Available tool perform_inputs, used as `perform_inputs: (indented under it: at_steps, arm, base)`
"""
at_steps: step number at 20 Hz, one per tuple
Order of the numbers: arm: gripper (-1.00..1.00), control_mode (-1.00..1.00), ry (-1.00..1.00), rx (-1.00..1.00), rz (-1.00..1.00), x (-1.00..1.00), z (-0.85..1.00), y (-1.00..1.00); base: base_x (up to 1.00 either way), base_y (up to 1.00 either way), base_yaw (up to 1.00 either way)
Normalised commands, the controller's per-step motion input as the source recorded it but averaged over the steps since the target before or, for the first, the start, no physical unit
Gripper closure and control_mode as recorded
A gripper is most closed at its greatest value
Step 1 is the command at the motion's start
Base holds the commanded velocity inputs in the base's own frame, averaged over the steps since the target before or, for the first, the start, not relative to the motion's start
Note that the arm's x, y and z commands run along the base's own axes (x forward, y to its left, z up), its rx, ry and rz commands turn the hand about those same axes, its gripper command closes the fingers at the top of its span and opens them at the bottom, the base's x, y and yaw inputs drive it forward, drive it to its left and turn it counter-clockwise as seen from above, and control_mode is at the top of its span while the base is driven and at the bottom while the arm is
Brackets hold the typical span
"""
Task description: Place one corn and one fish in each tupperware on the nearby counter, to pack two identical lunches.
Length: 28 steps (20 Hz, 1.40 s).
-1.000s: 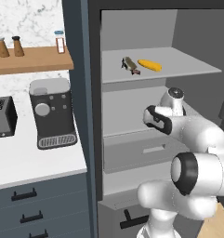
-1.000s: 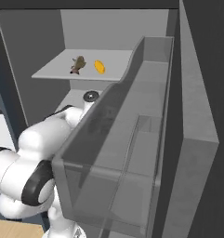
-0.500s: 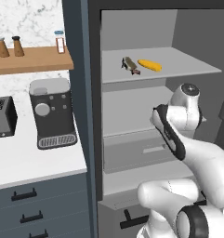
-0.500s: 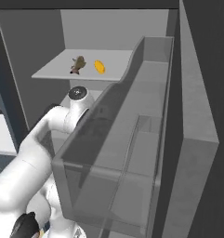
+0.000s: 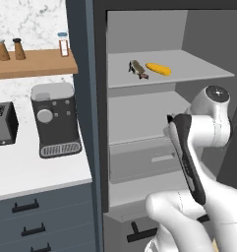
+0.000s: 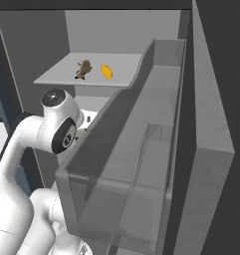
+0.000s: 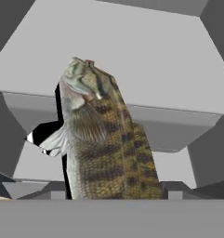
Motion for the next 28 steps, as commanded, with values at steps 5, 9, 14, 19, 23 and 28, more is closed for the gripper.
perform_inputs:
  at_steps: [5, 9, 14, 19, 23, 28]
  arm:
    - [1.0, -1.0, 0.06, 0.0, 0.0, -1.0, 0.33, 0.44]
    - [1.0, -1.0, 0.0, 0.02, 0.0, -1.0, 0.03, 0.12]
    - [1.0, -1.0, 0.0, 0.02, 0.08, -0.95, 0.0, 0.0]
    - [1.0, -1.0, 0.0, 0.0, 0.03, -0.12, -0.01, 0.0]
    - [1.0, -1.0, 0.0, 0.0, 0.0, -0.03, 0.0, 0.0]
    - [1.0, -1.0, 0.0, 0.0, 0.0, -0.34, -0.01, 0.04]
  base:
    - [0.0, 0.0, 0.0]
    - [0.0, 0.0, 0.0]
    - [0.0, 0.0, 0.0]
    - [0.0, 0.0, 0.0]
    - [0.0, 0.0, 0.0]
    - [0.0, 0.0, 0.0]
